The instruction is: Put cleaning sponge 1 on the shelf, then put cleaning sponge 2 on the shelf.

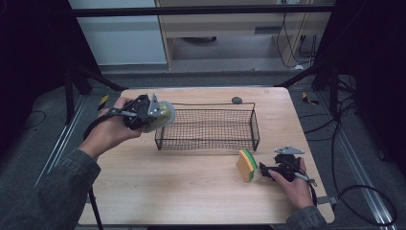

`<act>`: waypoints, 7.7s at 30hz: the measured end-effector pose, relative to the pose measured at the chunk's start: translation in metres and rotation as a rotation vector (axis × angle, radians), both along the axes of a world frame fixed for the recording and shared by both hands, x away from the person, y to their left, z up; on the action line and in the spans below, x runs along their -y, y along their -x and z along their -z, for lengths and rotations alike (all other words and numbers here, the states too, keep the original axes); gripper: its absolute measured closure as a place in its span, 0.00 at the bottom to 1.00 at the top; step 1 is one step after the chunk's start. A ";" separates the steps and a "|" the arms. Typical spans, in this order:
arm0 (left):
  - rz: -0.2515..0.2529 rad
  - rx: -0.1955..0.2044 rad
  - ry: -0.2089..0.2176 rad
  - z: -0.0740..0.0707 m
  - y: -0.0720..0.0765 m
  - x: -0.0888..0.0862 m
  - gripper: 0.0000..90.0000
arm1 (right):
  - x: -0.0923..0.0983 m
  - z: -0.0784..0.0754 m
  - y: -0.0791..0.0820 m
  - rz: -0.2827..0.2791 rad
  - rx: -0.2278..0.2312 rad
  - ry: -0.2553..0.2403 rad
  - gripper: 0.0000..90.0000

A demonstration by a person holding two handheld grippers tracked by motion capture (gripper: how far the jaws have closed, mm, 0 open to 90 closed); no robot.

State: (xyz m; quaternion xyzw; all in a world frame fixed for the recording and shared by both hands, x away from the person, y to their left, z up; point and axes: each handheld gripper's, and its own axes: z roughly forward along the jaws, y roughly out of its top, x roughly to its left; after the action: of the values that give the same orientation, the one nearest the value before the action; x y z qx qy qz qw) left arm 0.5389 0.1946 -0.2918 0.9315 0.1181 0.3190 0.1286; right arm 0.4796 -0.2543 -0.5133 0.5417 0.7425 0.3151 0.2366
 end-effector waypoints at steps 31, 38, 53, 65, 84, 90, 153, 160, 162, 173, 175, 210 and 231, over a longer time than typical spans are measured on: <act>0.062 0.085 -0.056 -0.004 -0.029 0.040 0.79 | -0.001 0.000 0.000 0.006 0.001 -0.004 0.01; 0.076 0.075 -0.060 0.001 -0.033 0.048 0.79 | 0.000 0.000 0.001 0.002 0.003 0.003 0.01; 0.082 0.083 -0.069 0.008 -0.040 0.056 0.79 | 0.000 0.000 0.001 0.001 0.003 -0.003 0.01; 0.083 0.079 -0.107 0.020 -0.042 0.063 0.79 | 0.001 0.000 0.001 0.000 0.004 0.000 0.01; 0.107 0.006 -0.133 0.042 -0.043 0.068 0.78 | 0.001 0.000 0.001 0.001 0.002 0.001 0.01; 0.113 -0.019 -0.151 0.055 -0.046 0.069 0.78 | 0.001 0.000 0.001 0.000 0.003 0.002 0.01; 0.110 -0.192 -0.188 0.110 -0.066 0.065 0.78 | 0.001 0.000 0.001 0.000 0.002 0.002 0.01; 0.110 -0.217 -0.192 0.118 -0.070 0.067 0.78 | 0.001 0.000 0.001 0.000 0.002 0.002 0.01; 0.109 -0.228 -0.185 0.121 -0.072 0.067 0.78 | 0.001 0.000 0.001 0.000 0.003 0.002 0.01; 0.105 -0.255 -0.160 0.125 -0.076 0.068 0.78 | 0.001 0.000 0.001 0.000 0.002 0.002 0.01; 0.102 -0.258 -0.158 0.125 -0.076 0.068 0.78 | 0.001 0.000 0.001 0.000 0.002 0.002 0.01; 0.000 -0.118 0.086 0.086 -0.064 0.060 0.44 | 0.000 0.000 0.001 0.002 0.001 -0.001 0.01; -0.228 -0.030 0.548 0.096 0.016 0.002 0.04 | 0.005 -0.004 0.004 -0.032 -0.023 -0.001 0.07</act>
State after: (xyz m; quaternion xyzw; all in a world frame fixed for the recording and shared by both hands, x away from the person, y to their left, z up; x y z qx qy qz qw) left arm 0.5226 0.1928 -0.3881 0.8476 0.3056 0.2736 0.3367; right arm 0.4757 -0.2592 -0.5090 0.5336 0.7536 0.3127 0.2226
